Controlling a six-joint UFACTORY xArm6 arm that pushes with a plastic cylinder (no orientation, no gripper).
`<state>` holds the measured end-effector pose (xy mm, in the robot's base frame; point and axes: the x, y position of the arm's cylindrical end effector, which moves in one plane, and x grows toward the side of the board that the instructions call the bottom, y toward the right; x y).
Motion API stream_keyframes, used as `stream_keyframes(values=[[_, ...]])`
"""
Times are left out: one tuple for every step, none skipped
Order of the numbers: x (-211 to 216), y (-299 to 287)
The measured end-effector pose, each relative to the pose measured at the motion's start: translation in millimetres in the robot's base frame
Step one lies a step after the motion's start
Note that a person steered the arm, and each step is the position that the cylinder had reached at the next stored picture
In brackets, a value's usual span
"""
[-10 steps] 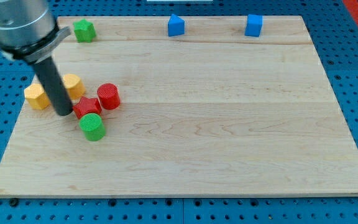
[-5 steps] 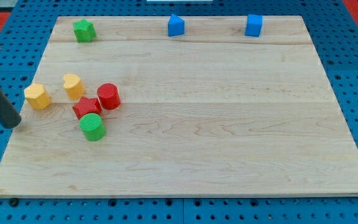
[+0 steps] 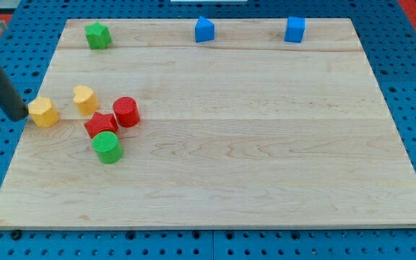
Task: Move the yellow hexagon into the red star and the red circle
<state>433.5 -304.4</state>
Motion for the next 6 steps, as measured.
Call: stream_keyframes(values=[[-16.6, 0.8], [1.5, 23.5], [0.2, 86.2], [15.0, 121.4], [14.4, 160.7], [-2.3, 174.7]])
